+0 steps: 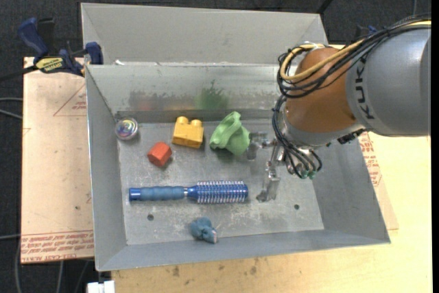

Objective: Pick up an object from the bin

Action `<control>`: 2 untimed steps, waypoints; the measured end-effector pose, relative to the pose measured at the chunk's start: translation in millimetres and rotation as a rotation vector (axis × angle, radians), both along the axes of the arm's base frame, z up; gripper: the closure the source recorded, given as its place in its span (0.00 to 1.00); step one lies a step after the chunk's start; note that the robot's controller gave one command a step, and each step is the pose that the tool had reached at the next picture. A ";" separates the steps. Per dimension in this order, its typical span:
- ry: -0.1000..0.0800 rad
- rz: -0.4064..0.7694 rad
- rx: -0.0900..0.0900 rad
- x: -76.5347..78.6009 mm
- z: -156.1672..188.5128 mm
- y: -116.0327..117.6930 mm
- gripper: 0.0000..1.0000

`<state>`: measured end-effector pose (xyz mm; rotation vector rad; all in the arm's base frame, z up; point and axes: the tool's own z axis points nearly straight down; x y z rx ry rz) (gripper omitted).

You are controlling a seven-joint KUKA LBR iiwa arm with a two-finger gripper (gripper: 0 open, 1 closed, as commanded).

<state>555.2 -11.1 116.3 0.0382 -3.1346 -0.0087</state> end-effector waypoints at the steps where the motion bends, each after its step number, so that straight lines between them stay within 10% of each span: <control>1: -0.002 0.112 -0.002 -47.1 -45.7 60.2 0.00; 2: -0.006 0.108 -0.004 -45.0 -44.1 57.1 1.00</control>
Offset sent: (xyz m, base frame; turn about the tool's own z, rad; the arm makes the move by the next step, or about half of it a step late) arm -0.0449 0.0563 -0.0432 -0.1054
